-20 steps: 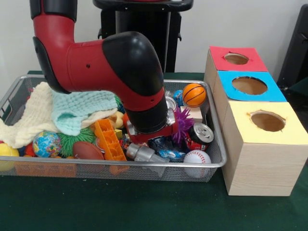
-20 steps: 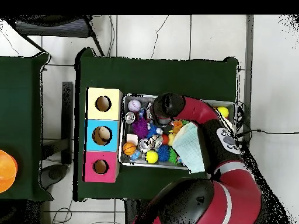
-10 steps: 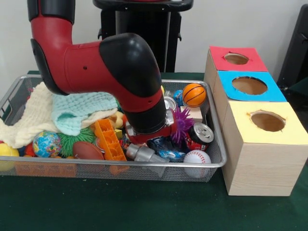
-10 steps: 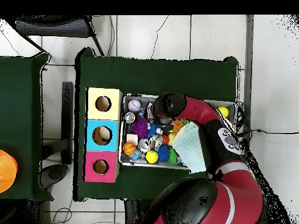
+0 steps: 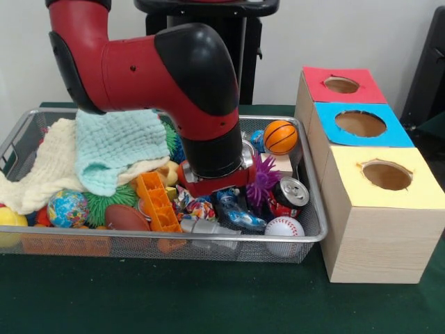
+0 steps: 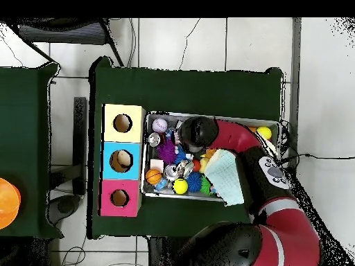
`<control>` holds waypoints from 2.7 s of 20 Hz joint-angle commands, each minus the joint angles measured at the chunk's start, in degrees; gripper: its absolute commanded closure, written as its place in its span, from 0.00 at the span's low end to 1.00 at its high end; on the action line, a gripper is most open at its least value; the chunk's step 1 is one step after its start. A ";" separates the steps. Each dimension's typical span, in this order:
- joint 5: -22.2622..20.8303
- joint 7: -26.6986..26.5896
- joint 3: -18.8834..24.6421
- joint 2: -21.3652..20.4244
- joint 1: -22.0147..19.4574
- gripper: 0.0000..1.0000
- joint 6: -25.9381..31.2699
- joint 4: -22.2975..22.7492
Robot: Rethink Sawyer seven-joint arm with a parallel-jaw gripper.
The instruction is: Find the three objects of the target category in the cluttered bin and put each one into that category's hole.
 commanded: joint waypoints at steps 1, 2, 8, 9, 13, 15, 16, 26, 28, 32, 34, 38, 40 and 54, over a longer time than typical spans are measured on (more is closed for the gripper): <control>-2.49 3.78 -2.06 -3.56 -0.54 1.00 -1.76 3.60; -2.57 3.92 -2.35 -3.88 -0.56 1.00 -1.55 3.54; -3.46 7.06 -5.63 -8.57 0.32 1.00 -2.82 5.34; -3.36 7.55 -6.21 -10.29 0.35 1.00 -2.84 6.26; -2.42 8.08 -7.23 -13.77 0.72 1.00 -2.40 8.01; -1.31 7.79 -7.08 -15.58 0.23 1.00 -1.84 9.22; -0.63 8.00 -6.82 -16.28 0.01 1.00 -2.08 9.94; 6.22 14.69 -9.94 -28.46 5.06 1.00 4.55 13.99; 7.73 15.97 -10.84 -29.53 6.55 1.00 5.87 13.54; 10.75 19.71 -13.39 -30.75 10.59 1.00 7.23 13.24; 12.10 21.45 -14.70 -30.60 12.53 1.00 6.41 13.38; 14.99 24.32 -16.88 -29.64 16.15 1.00 4.84 13.77; 16.03 25.74 -18.05 -29.38 17.67 1.00 3.94 14.39; 20.77 29.17 -17.42 -24.52 20.29 1.00 -6.47 20.39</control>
